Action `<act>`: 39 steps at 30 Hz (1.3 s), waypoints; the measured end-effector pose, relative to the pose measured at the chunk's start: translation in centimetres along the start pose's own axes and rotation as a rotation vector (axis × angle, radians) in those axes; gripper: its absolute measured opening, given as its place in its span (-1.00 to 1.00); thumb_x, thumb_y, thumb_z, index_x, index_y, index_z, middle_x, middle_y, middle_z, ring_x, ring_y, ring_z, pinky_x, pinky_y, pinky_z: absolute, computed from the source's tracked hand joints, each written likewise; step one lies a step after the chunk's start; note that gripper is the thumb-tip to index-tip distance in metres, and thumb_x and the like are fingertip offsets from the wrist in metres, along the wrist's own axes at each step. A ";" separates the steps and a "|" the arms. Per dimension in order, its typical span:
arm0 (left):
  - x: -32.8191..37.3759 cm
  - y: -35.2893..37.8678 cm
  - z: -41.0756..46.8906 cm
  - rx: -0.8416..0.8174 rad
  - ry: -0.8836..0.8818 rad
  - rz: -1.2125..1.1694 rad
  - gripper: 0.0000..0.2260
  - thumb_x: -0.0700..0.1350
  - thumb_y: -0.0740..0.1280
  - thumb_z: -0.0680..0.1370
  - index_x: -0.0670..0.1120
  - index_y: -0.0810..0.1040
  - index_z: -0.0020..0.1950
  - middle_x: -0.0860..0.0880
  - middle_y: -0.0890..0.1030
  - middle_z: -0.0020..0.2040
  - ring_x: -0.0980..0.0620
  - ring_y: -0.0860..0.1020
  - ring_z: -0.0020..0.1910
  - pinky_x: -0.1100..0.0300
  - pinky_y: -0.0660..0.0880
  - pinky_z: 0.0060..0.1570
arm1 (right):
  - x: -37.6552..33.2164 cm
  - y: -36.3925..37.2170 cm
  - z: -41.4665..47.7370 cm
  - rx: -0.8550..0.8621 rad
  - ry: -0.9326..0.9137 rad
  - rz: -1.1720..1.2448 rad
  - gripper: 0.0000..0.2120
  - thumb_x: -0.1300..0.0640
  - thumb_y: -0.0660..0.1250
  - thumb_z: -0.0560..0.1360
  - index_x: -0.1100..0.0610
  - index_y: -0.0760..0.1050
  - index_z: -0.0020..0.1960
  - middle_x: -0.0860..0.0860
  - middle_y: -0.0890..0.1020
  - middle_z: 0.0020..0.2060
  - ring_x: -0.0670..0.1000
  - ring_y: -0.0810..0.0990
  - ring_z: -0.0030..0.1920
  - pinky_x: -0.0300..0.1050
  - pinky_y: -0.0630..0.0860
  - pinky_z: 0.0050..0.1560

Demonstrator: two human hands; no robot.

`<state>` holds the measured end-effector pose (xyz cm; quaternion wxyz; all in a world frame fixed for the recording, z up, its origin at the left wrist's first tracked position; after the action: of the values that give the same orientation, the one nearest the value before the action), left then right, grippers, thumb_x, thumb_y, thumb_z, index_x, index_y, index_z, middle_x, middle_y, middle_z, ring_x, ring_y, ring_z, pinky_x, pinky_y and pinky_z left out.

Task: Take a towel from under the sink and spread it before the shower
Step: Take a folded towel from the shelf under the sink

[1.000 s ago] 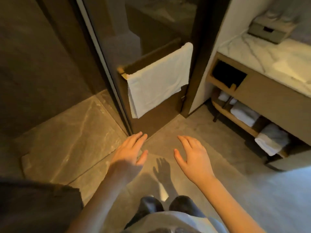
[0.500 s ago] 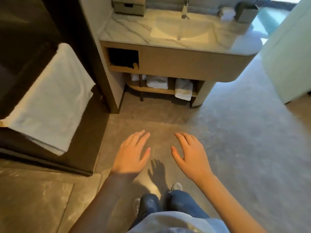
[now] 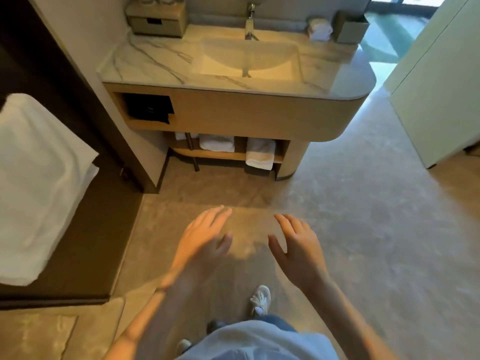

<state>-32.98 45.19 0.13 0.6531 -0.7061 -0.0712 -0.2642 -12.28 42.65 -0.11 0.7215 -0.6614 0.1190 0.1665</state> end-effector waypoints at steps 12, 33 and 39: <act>5.1 1.6 12.7 -0.011 -0.001 -0.002 -0.57 -0.03 0.24 0.61 -0.05 0.37 0.48 0.00 0.38 0.47 0.03 0.29 0.46 0.10 0.26 0.39 | 9.0 -2.1 11.7 0.091 -0.096 0.028 -0.56 -0.09 0.18 0.57 0.15 0.45 0.33 0.07 0.59 0.19 0.09 0.55 0.18 -0.02 0.53 0.09; -6.3 6.8 39.3 -0.222 0.212 0.141 -0.49 0.03 0.20 0.60 0.06 0.22 0.54 -0.01 0.28 0.53 -0.03 0.17 0.54 0.04 0.02 0.48 | 12.2 8.4 36.5 -0.022 0.099 0.045 -0.50 -0.08 0.16 0.58 0.14 0.40 0.43 0.13 0.47 0.37 0.17 0.39 0.40 0.17 0.40 0.35; -9.6 14.0 43.9 -0.273 0.153 0.093 -0.51 0.03 0.18 0.61 0.02 0.23 0.55 -0.04 0.30 0.53 -0.05 0.18 0.53 0.07 0.03 0.49 | 17.0 15.2 39.7 -0.104 0.154 0.032 -0.47 -0.14 0.11 0.57 0.09 0.36 0.46 0.10 0.44 0.40 0.15 0.35 0.42 0.14 0.34 0.38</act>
<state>-22.65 87.73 -17.04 0.5660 -0.7688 0.0479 -0.2938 -4.66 84.62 -16.84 0.6722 -0.7069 0.1758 0.1325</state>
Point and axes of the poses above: each hand's wrist, its own z-axis towards the middle knuckle, its own y-axis out of the palm, x = y × z, the point moved 5 cm from there along z, towards the middle knuckle
